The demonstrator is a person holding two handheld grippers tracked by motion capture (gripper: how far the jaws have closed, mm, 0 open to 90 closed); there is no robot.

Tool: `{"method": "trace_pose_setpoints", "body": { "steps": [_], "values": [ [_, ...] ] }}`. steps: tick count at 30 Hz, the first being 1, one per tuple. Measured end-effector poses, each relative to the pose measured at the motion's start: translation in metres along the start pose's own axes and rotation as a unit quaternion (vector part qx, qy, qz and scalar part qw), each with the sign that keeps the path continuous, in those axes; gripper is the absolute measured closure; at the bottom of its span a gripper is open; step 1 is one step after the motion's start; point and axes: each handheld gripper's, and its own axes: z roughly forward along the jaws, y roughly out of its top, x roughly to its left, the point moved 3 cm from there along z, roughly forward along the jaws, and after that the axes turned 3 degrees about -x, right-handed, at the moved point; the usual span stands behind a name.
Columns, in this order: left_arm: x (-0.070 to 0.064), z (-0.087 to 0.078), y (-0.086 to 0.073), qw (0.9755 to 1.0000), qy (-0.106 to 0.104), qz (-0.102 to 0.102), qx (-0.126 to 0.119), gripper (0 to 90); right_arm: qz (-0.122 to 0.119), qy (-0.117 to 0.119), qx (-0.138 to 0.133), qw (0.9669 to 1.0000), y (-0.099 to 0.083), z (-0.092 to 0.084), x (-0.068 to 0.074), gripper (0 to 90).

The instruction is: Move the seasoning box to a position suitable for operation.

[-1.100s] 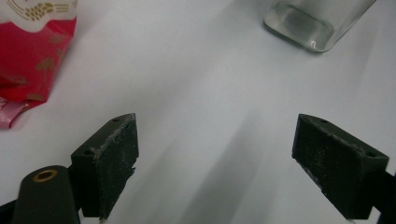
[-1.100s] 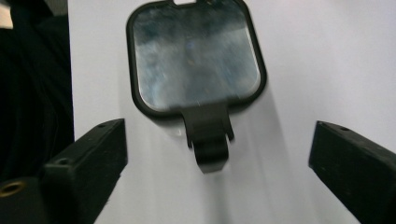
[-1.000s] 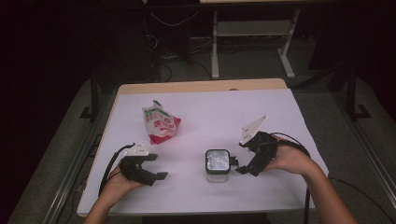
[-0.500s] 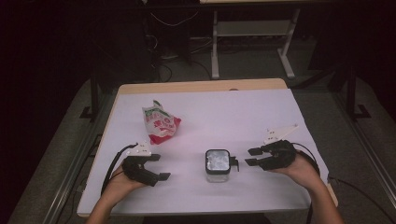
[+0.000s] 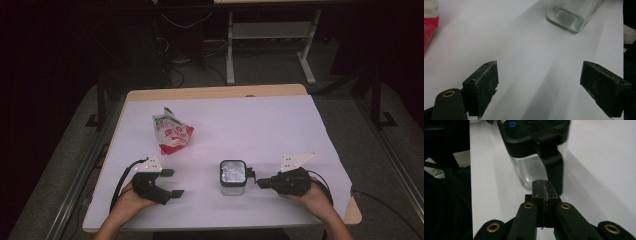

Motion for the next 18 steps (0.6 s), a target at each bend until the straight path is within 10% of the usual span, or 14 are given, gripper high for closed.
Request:
{"method": "trace_pose_setpoints", "body": {
  "steps": [18],
  "values": [
    [-0.004,0.0,0.002,0.9999,-0.004,0.007,-0.006,14.6,-0.008,-0.02,0.002,0.9998,0.004,0.016,-0.004,89.8]
  ]
}}
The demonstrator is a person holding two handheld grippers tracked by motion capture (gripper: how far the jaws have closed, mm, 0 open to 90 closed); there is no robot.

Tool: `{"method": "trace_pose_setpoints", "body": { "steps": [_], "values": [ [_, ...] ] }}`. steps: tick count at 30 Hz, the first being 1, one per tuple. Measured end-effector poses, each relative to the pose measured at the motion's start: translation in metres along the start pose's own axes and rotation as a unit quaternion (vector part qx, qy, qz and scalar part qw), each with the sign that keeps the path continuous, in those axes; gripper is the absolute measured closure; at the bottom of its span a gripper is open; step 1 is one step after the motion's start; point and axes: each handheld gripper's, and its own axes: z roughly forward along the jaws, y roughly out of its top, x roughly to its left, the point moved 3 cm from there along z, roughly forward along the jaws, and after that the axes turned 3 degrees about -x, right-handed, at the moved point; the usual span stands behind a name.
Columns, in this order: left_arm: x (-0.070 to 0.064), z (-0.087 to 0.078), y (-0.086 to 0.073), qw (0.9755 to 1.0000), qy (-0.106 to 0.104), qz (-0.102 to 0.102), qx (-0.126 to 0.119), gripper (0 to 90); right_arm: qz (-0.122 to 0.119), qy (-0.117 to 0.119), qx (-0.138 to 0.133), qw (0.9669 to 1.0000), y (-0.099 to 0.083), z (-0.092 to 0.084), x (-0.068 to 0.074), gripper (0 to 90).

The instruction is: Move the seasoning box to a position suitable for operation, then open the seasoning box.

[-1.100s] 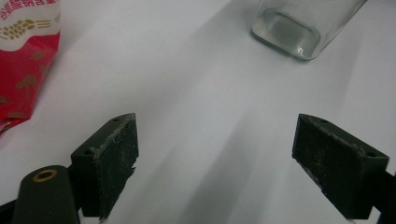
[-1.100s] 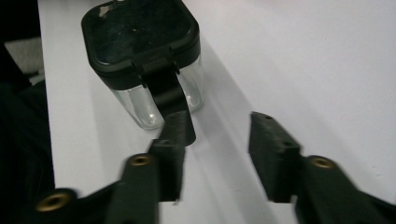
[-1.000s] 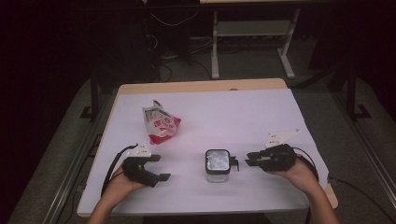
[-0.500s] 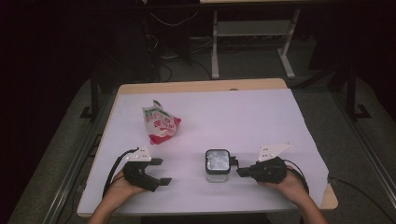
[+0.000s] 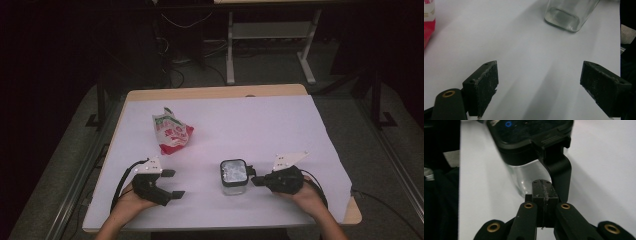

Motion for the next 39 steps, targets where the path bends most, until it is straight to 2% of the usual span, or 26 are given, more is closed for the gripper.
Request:
{"method": "trace_pose_setpoints", "body": {
  "steps": [12,17,21,22,24,25,26,29,32,34,35,36,39],
  "values": [
    [-0.004,0.003,0.001,1.0,-0.001,-0.002,-0.004,14.5,0.008,-0.042,-0.014,0.999,0.003,0.0,-0.022,89.8],
    [-0.005,0.003,0.002,0.9999,-0.002,-0.01,-0.005,14.5,0.005,-0.041,-0.023,0.9989,0.002,-0.008,-0.019,89.8],
    [-0.005,0.004,0.003,0.9999,0.001,-0.011,-0.009,14.4,0.008,-0.05,-0.032,0.9982,-0.003,-0.016,-0.02,89.6],
    [-0.005,0.004,0.003,0.9999,0.001,-0.012,-0.009,14.4,0.012,-0.062,-0.037,0.9973,-0.008,-0.023,-0.023,83.1],
    [-0.006,0.003,0.004,0.9999,0.004,-0.01,-0.01,14.1,0.024,-0.076,-0.047,0.9957,-0.012,-0.029,-0.026,76.3],
    [-0.006,0.003,0.004,0.9999,0.004,-0.01,-0.01,14.1,0.024,-0.076,-0.047,0.9957,-0.012,-0.029,-0.026,76.3],
    [-0.007,0.004,0.005,0.9999,0.004,-0.006,-0.01,14.1,0.033,-0.095,-0.054,0.9935,-0.014,-0.033,-0.031,63.4],
    [-0.009,0.005,0.006,0.9999,0.006,-0.002,-0.011,14.1,0.04,-0.116,-0.055,0.9909,-0.018,-0.035,-0.037,46.4],
    [-0.012,0.008,0.011,0.9999,0.004,0.002,-0.015,14.0,0.044,-0.136,-0.049,0.9886,-0.021,-0.032,-0.041,34.2],
    [-0.013,0.01,0.016,0.9998,0.004,0.003,-0.018,14.0,0.047,-0.145,-0.042,0.9875,-0.023,-0.03,-0.044,27.9],
    [-0.013,0.01,0.016,0.9998,0.004,0.003,-0.018,13.9,0.047,-0.145,-0.042,0.9875,-0.023,-0.03,-0.044,27.9],
    [-0.014,0.01,0.016,0.9998,0.003,0.005,-0.018,13.9,0.047,-0.156,-0.043,0.9858,-0.025,-0.03,-0.046,25.5],
    [-0.015,0.014,0.023,0.9997,0.002,0.006,-0.022,13.7,0.051,-0.159,-0.046,0.9849,-0.026,-0.031,-0.048,22.4]
  ]
}}
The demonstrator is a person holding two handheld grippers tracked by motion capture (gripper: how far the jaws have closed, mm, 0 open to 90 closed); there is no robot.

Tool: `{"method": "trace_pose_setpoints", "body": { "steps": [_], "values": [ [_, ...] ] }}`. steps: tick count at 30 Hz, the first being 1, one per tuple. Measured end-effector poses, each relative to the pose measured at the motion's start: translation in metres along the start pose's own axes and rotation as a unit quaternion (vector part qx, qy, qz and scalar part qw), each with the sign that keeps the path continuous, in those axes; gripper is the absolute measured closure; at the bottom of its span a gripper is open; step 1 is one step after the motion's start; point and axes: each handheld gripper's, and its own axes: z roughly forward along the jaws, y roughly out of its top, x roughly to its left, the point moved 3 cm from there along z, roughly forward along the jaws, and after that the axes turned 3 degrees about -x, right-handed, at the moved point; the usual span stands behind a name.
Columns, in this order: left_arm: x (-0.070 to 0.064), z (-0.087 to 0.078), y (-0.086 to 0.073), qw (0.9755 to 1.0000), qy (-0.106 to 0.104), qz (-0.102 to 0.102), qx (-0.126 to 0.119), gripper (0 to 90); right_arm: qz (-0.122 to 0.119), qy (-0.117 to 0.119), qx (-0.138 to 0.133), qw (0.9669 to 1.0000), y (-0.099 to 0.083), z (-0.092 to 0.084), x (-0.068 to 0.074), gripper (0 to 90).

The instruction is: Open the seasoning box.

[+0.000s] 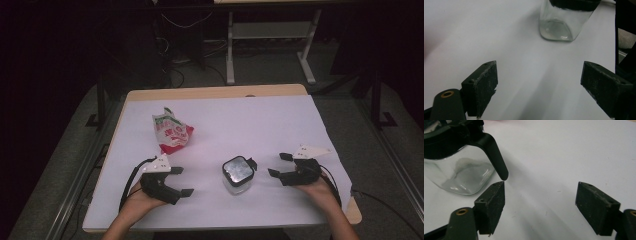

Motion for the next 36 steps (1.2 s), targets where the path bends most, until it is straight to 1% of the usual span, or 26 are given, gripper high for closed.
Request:
{"method": "trace_pose_setpoints", "body": {
  "steps": [2,3,4,6,8,10,12,13,15,16,20,23,24,25,27,29,32,33,36],
  "values": [
    [0.0,0.001,0.002,1.0,-0.001,-0.001,0.0,13.6,0.002,-0.001,-0.001,1.0,0.0,0.0,0.0,19.0],
    [-0.002,0.005,0.007,1.0,-0.006,-0.001,-0.005,13.6,0.0,-0.005,-0.001,1.0,-0.001,0.001,-0.001,16.9],
    [-0.003,0.007,0.009,1.0,-0.008,-0.001,-0.003,13.6,0.001,-0.005,0.0,1.0,-0.001,0.001,-0.002,15.8],
    [-0.005,0.011,0.013,0.9999,-0.013,0.007,0.0,13.6,0.004,-0.01,0.001,0.9999,-0.002,0.001,-0.002,14.9],
    [-0.007,0.015,0.017,0.9998,-0.016,0.014,-0.001,13.6,0.004,-0.009,-0.004,0.9999,-0.002,0.002,-0.003,13.8],
    [-0.008,0.017,0.019,0.9997,-0.017,0.016,0.0,13.6,0.004,-0.012,-0.005,0.9999,-0.002,0.002,-0.003,13.8],
    [-0.01,0.022,0.025,0.9996,-0.022,0.02,-0.003,13.6,0.009,-0.012,-0.003,0.9999,-0.004,0.004,-0.004,13.7],
    [-0.01,0.022,0.025,0.9996,-0.022,0.02,-0.003,13.6,0.007,-0.012,-0.003,0.9999,-0.004,0.005,-0.004,13.6],
    [-0.012,0.027,0.03,0.9993,-0.026,0.028,-0.005,13.6,0.009,-0.014,0.0,0.9999,-0.005,0.007,-0.005,13.6],
    [-0.012,0.027,0.03,0.9993,-0.026,0.028,-0.005,13.6,0.009,-0.014,0.0,0.9999,-0.005,0.007,-0.005,13.6],
    [-0.014,0.034,0.04,0.9987,-0.032,0.038,-0.01,13.6,0.01,-0.013,-0.008,0.9998,-0.004,0.006,-0.005,13.6],
    [-0.015,0.041,0.043,0.9986,-0.033,0.04,-0.007,13.6,0.016,-0.011,-0.012,0.9997,-0.004,0.005,-0.005,13.6],
    [-0.015,0.041,0.043,0.9986,-0.033,0.04,-0.007,13.6,0.016,-0.011,-0.012,0.9997,-0.004,0.005,-0.005,13.6],
    [-0.016,0.045,0.045,0.9984,-0.036,0.043,-0.006,13.6,0.016,-0.012,-0.014,0.9997,-0.004,0.005,-0.006,13.6],
    [-0.017,0.047,0.046,0.9983,-0.036,0.044,-0.006,13.6,0.016,-0.012,-0.015,0.9997,-0.004,0.005,-0.006,13.6],
    [-0.021,0.054,0.052,0.9976,-0.045,0.053,-0.004,13.6,0.016,-0.012,-0.016,0.9997,-0.004,0.004,-0.006,13.6],
    [-0.024,0.058,0.054,0.9971,-0.05,0.058,-0.003,13.6,0.018,-0.012,-0.023,0.9995,-0.003,0.004,-0.006,13.7],
    [-0.027,0.062,0.056,0.9964,-0.056,0.064,0.0,13.5,0.017,-0.012,-0.023,0.9995,-0.003,0.003,-0.006,13.7],
    [-0.03,0.069,0.057,0.9962,-0.058,0.066,0.001,13.2,0.017,-0.013,-0.023,0.9995,-0.003,0.003,-0.006,13.8]
  ]
}}
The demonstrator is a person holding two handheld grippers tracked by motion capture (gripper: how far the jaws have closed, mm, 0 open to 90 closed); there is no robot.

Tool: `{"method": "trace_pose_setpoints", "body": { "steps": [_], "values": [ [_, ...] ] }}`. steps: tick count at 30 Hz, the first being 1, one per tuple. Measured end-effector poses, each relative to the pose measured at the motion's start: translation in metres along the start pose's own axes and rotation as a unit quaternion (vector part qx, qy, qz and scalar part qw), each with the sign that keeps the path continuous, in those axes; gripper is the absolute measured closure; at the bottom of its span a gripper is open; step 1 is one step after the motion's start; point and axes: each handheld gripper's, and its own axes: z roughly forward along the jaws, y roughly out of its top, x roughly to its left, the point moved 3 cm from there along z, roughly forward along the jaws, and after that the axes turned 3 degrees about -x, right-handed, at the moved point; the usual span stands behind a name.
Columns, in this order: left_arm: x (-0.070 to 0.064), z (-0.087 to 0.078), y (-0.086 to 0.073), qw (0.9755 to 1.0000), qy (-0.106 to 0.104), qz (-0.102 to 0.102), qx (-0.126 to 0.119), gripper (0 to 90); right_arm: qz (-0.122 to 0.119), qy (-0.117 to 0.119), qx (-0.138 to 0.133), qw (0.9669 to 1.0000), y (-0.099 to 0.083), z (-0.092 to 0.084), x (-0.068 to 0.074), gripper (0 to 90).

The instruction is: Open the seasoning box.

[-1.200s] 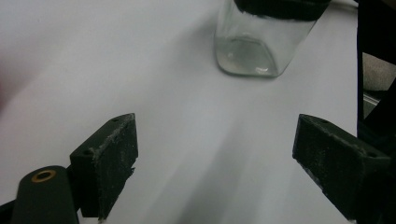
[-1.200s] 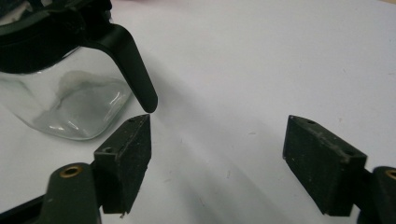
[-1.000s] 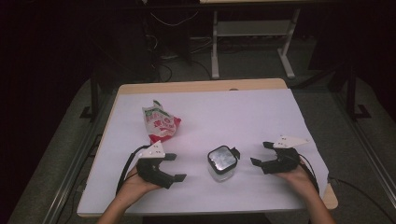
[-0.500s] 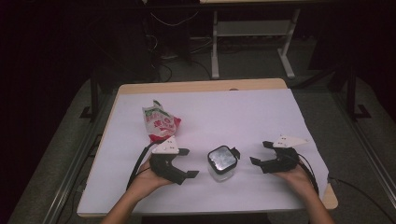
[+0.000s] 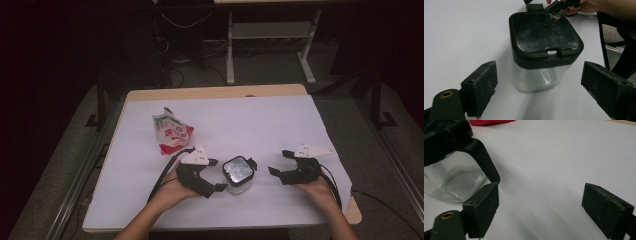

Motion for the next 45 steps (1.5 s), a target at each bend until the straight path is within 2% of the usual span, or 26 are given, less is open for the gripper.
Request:
{"method": "trace_pose_setpoints", "body": {
  "steps": [7,9,15,24,45],
  "values": [
    [-0.004,0.016,0.002,0.9999,-0.015,-0.006,-0.002,13.1,-0.001,-0.001,-0.003,1.0,0.001,-0.001,0.0,13.9],
    [-0.004,0.02,0.002,0.9999,-0.014,-0.005,0.003,13.1,-0.002,-0.003,-0.005,1.0,0.001,-0.001,-0.001,13.9],
    [-0.005,0.026,0.002,0.9999,-0.012,-0.009,-0.007,14.5,-0.003,-0.007,-0.009,0.9999,0.002,-0.002,-0.001,14.0],
    [-0.007,0.023,0.003,1.0,-0.002,0.005,-0.006,16.1,-0.005,-0.007,-0.009,0.9999,0.002,-0.002,-0.001,14.1],
    [-0.008,0.014,0.009,0.9997,-0.005,-0.003,-0.023,18.6,-0.009,-0.007,-0.004,0.9999,0.001,0.001,-0.001,14.3]
  ]
}}
